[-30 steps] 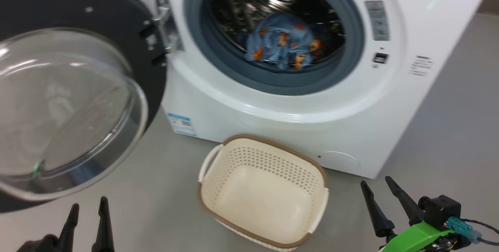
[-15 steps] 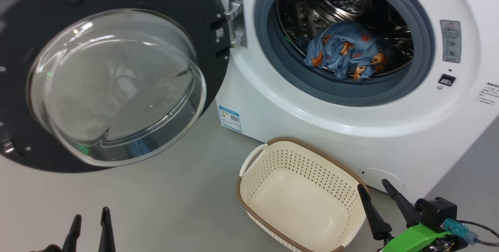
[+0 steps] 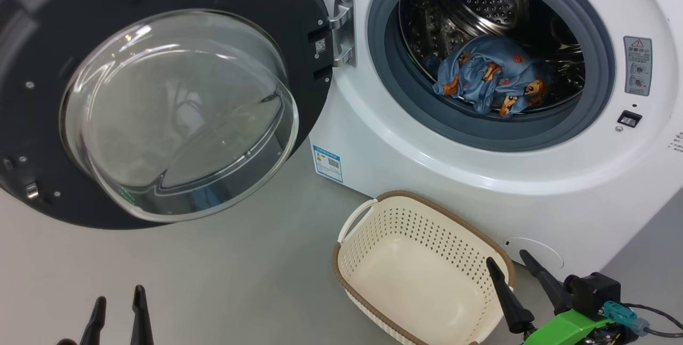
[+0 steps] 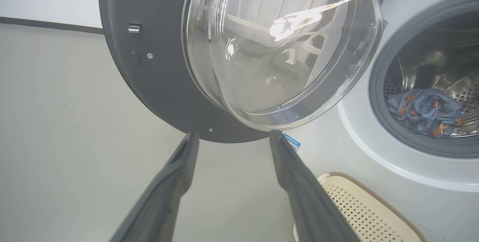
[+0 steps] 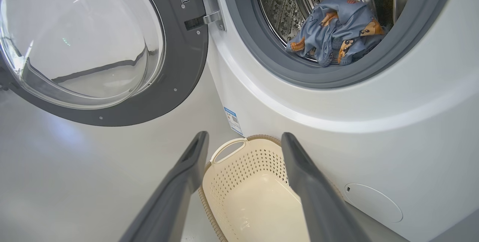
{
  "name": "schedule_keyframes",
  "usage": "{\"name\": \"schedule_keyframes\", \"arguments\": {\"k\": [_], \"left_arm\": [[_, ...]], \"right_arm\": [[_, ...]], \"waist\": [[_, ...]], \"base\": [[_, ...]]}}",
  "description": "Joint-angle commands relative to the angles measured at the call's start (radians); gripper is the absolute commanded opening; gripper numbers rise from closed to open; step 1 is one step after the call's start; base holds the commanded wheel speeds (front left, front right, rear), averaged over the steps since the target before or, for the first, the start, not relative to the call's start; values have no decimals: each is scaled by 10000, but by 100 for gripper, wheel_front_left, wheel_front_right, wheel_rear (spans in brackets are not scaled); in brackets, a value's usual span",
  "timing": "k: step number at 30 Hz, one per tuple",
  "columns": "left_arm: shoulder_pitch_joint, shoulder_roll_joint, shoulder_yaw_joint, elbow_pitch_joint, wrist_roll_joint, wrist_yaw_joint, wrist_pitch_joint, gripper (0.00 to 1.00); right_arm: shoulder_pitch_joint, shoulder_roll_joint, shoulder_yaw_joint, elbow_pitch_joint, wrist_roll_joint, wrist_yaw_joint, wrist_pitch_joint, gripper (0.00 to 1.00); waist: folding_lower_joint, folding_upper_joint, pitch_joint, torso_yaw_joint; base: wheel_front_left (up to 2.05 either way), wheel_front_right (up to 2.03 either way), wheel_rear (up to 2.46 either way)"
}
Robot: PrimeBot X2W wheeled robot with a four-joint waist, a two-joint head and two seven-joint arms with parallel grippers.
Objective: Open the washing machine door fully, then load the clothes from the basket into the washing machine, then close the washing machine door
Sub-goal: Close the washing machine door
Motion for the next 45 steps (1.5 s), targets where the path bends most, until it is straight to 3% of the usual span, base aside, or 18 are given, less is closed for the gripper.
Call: {"name": "schedule_keyframes", "arguments": {"k": [1, 2, 3, 4, 5, 6, 11, 15, 20, 21, 27, 34, 40, 45], "left_arm": [[-128, 68, 330, -276, -61, -15, -55, 100], [-130, 70, 288, -275, -144, -15, -55, 100], [-145, 101, 210, -306, -224, -15, -55, 55], [-177, 141, 169, -381, -327, -15, -55, 40], [-217, 192, 167, -482, -446, -15, -55, 15], [-268, 268, 189, -604, -586, -15, -55, 0], [-758, 1117, 632, -1649, -1215, -15, -55, 0], [-1420, 2413, 849, -2369, -1713, -15, -55, 0], [-2720, 4192, 1198, -2158, -3239, -15, -55, 0], [-2720, 4192, 1198, -2158, -3239, -15, -55, 0], [-4526, 5896, 1380, -899, -5164, -15, -55, 0], [-6384, 7062, 1203, 1320, -7502, -15, -27, 0], [-7605, 7805, 875, 3173, -9867, -15, 1459, 0], [-8312, 8252, 635, 4308, -10888, -15, 3016, 0]], "right_arm": [[-373, -100, 273, -180, 204, 16, -49, 100], [-362, -104, 279, -180, 214, 16, -49, 100], [-346, -106, 279, -185, 221, 16, -49, 100], [-325, -103, 274, -195, 223, 16, -49, 100], [-302, -99, 272, -208, 219, 16, -49, 100], [-277, -96, 270, -220, 213, 16, -49, 100], [-116, -71, 168, -300, 179, 16, -49, 100], [-32, -41, 18, -406, 102, 16, -49, 100], [-92, 75, -22, -462, 12, 16, -49, 100], [-92, 75, -22, -462, 12, 16, -49, 100], [-271, 177, -2, -476, -45, 16, -49, 100], [-631, 148, 77, -501, -176, 16, -49, 100], [-897, 133, 199, -488, -249, 16, -49, 100], [-1044, 129, 250, -500, -311, 16, -49, 100]], "waist": [[0, 0, -20, -11], [0, 0, -29, -17], [0, 0, -36, -23], [0, 0, -40, -27], [0, 0, -38, -29], [0, 0, -36, -31], [0, 0, -3, -35], [0, 0, 175, -79], [0, 0, 428, -259], [0, 0, 428, -259], [0, 0, 800, -531], [0, 0, 1391, -889], [0, 0, 1807, -1153], [0, 0, 2094, -1249]], "base": [[0, 0, 0], [0, 0, 0], [0, 0, 0], [0, 0, 0], [0, 0, 0], [0, 0, 0], [0, 0, 0], [0, 0, 0], [0, 0, 0], [0, 0, 0], [0, 0, 0], [0, 0, 0], [0, 0, 0], [0, 0, 0]]}}
